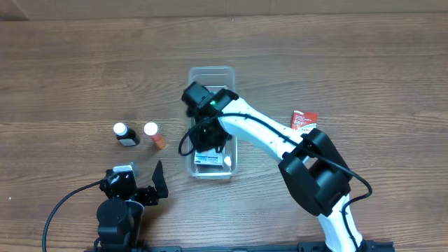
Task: Pack container
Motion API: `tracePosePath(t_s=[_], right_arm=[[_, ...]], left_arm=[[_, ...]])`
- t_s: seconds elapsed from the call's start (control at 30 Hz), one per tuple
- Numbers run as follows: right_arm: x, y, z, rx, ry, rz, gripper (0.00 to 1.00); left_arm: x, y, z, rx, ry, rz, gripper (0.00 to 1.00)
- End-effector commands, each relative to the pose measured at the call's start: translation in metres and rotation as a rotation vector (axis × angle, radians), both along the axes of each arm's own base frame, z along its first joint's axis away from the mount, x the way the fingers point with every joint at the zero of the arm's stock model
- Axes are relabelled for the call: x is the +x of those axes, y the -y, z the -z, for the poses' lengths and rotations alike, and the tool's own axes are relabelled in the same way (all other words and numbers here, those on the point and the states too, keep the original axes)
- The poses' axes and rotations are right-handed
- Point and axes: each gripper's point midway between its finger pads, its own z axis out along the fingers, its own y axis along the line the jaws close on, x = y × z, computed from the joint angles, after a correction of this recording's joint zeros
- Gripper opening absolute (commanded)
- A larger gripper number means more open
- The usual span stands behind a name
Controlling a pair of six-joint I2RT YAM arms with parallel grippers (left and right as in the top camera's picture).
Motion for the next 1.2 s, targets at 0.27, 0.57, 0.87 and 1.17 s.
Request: tracePosePath(t_s=[0.27, 0.57, 0.87, 1.17], right_arm=[[0.082, 0.01, -0.018, 0.037, 0.281, 0.023, 0.04], [0.076, 0.014, -0.071, 0.003, 0.24, 0.019, 0.04], [0.038, 0.04, -0.063, -0.099, 0.064, 0.041, 0.04], [0.019, 0.028, -0.006, -0.01, -0.029, 0.065, 0.04]], left_arm=[[0.0, 0.001, 0.0, 0.014, 0.006, 0.012, 1.0], [0.0, 0.001, 0.0, 0.014, 0.006, 0.012, 1.0], [0.0, 0.001, 0.0, 0.014, 0.006, 0.012, 1.0], [0.0, 0.001, 0.0, 0.014, 0.006, 0.012, 1.0]])
